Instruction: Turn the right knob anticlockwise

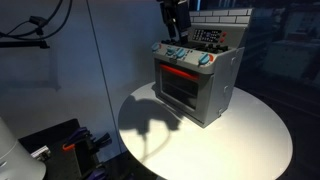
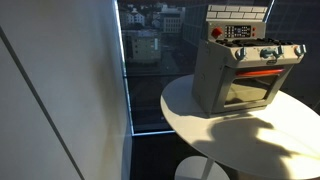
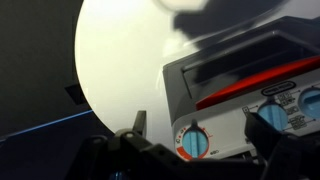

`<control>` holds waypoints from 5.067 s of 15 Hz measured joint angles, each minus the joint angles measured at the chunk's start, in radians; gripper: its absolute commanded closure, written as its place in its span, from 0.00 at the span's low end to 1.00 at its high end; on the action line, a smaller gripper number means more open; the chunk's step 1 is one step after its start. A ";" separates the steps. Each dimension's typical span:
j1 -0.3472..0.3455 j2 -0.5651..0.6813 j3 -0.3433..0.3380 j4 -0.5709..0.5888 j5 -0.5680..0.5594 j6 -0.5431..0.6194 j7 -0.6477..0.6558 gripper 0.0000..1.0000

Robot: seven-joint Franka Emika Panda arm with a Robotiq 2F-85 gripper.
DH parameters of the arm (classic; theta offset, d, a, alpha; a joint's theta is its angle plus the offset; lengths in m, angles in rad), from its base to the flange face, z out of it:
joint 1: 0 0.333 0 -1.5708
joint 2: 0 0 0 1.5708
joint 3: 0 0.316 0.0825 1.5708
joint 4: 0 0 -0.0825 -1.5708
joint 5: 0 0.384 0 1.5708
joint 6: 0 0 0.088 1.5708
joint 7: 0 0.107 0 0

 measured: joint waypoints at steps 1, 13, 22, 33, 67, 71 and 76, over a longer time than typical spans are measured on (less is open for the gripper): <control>0.000 0.014 -0.001 0.000 0.004 0.031 0.000 0.00; 0.001 0.175 -0.011 0.008 0.029 0.273 0.000 0.00; 0.008 0.208 -0.011 0.006 0.028 0.354 -0.002 0.00; 0.033 0.246 -0.010 0.007 0.028 0.416 -0.002 0.39; 0.047 0.272 -0.026 0.039 0.029 0.449 -0.003 0.93; 0.046 0.272 -0.026 0.039 0.029 0.449 -0.003 0.94; 0.046 0.272 -0.026 0.039 0.000 0.450 -0.004 0.95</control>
